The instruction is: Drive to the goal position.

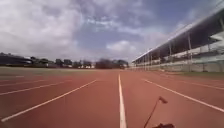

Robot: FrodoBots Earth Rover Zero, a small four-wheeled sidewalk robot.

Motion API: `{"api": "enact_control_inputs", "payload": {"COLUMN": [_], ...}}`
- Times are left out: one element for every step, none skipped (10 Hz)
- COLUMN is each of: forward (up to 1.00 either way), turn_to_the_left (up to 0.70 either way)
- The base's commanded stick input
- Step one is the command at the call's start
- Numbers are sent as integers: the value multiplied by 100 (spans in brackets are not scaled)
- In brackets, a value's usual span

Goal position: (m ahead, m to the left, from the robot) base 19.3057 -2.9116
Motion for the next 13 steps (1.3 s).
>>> {"api": "enact_control_inputs", "payload": {"forward": [70, 70, 70, 70, 70, 70, 70, 70, 70, 70, 70, 70, 70], "turn_to_the_left": [0, 0, 0, 0, 0, 0, 0, 0, 0, 0, 0, 0, 0]}}
